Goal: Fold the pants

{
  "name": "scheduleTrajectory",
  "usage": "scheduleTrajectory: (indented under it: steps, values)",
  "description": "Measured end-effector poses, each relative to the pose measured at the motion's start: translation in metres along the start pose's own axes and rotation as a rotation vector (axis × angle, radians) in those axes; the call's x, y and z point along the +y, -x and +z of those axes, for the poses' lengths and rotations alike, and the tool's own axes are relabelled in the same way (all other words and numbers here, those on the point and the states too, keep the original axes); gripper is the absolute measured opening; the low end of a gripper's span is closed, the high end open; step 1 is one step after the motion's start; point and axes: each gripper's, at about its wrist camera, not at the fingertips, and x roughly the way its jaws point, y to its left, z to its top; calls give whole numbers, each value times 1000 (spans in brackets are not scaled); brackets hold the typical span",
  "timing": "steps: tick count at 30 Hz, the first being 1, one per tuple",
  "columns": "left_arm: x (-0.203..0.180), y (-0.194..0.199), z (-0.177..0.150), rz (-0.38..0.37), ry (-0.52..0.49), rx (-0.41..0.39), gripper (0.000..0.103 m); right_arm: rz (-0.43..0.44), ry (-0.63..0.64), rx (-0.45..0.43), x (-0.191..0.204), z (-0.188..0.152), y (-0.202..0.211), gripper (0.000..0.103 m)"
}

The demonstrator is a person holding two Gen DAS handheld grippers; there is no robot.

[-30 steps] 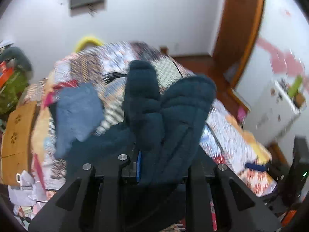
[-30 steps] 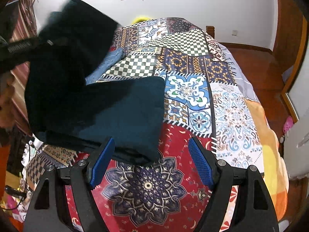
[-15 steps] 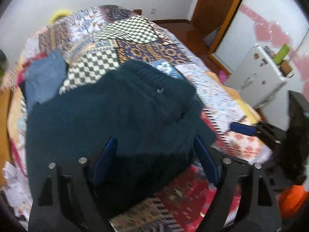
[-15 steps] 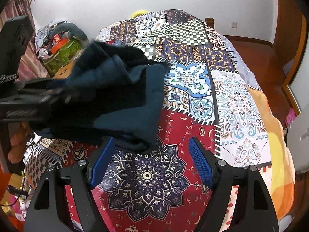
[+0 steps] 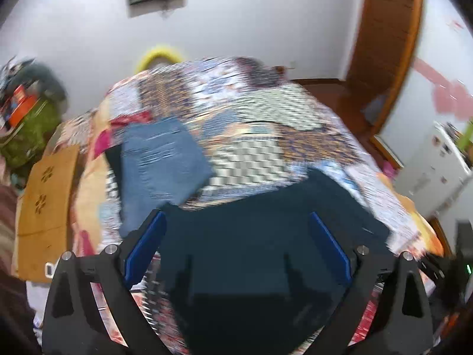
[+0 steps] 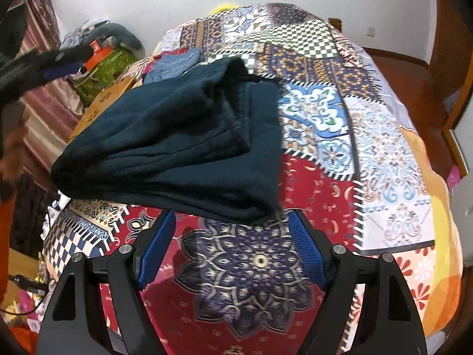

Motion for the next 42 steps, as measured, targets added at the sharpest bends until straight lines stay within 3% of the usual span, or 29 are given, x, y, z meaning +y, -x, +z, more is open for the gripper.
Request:
scheduleTrajectory:
  steps: [3, 7, 15, 17, 23, 29, 36, 42]
  values:
    - [34, -31, 15, 34, 53, 60, 97, -11, 27, 10, 9, 2, -7, 79]
    - [70, -87, 22, 19, 132, 217, 97, -44, 58, 32, 11, 8, -15, 81]
    - [101, -173, -1, 168, 38, 383, 97, -66, 57, 54, 1, 33, -31, 81]
    - [110, -182, -13, 163, 11, 405, 98, -73, 62, 49, -2, 44, -37, 81]
    - [133, -169, -42, 122, 79, 408, 98, -82, 50, 16, -12, 73, -55, 81]
    - [140, -129, -81, 85, 172, 431, 98, -119, 32, -1, -21, 79, -56, 79]
    - [115, -82, -115, 80, 253, 397, 98, -149, 22, -63, -24, 63, -13, 79]
    - [68, -46, -132, -41, 224, 356, 95, -139, 35, -114, -11, 48, 19, 79]
